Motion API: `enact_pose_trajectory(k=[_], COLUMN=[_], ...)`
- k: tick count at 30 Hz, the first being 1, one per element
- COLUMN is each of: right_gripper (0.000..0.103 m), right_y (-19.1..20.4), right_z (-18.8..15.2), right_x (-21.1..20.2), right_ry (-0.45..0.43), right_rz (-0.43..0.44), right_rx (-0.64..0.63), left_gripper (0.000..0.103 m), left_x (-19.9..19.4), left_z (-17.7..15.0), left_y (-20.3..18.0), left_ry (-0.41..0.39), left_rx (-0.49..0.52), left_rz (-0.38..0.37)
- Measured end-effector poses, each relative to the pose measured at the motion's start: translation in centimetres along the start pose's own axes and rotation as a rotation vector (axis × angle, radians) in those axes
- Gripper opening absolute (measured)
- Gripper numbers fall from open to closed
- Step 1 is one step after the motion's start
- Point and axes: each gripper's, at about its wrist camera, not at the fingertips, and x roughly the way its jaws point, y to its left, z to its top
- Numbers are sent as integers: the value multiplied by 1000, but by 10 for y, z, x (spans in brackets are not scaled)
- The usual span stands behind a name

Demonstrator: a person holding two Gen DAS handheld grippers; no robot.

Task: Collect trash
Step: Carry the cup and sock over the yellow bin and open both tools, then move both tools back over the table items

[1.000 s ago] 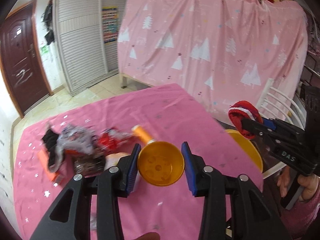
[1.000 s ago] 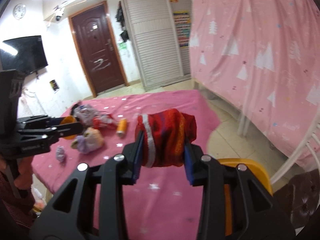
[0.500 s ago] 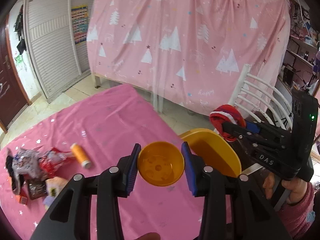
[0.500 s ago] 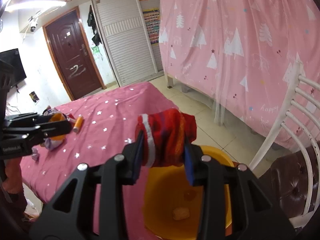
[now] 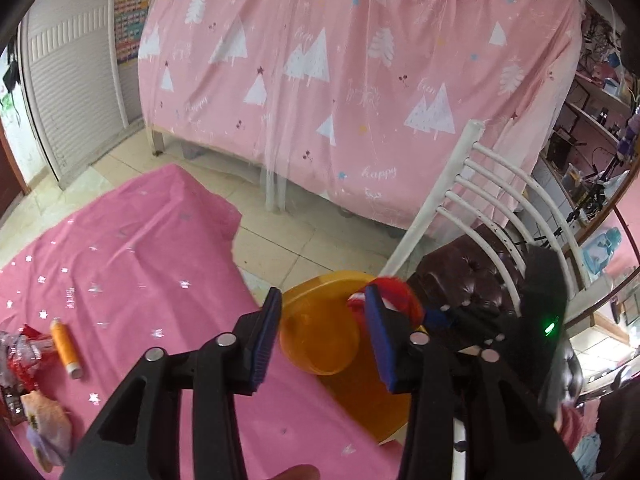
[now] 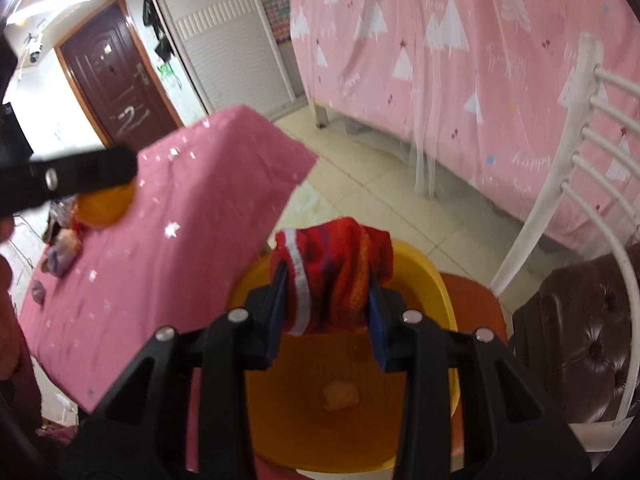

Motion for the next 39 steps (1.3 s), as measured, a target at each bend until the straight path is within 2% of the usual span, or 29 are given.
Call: enact_pose_trajectory(k=[1, 2, 3, 12, 19, 25, 28, 33, 39], right_gripper=[47, 52, 58, 59, 64, 66, 69, 69, 69], right_y=[-1, 0, 0, -1, 14, 34, 48, 72, 116], right_z=[-1, -2, -2, -1, 2, 8, 13, 19, 25], right_x=[3, 4, 5, 4, -5, -13, -14, -12, -8], right_ry=[12, 15, 18, 15, -32, -71, -77, -82, -74], right_rz=[1, -3, -6, -4, 6, 18, 21, 51, 96], right_rx=[-3, -7, -10, -10, -32, -44, -66, -85, -150], left_gripper=[61, 75, 78, 80, 81, 82, 83, 84, 84], left_x=[4, 5, 6, 7, -12, -46, -66, -92, -128], left_z=[1, 2, 2, -4, -14, -22, -24, -29, -48], left_y=[-2, -3, -4, 4, 19, 41, 58, 86, 120], left_ry=[9, 11, 9, 13, -11, -74, -110, -147, -198], left_rx=[-5, -7, -9, -32, -63, -62, -81, -112, -134], left_rz=[-10, -12, -6, 15, 13, 54, 80, 121, 194])
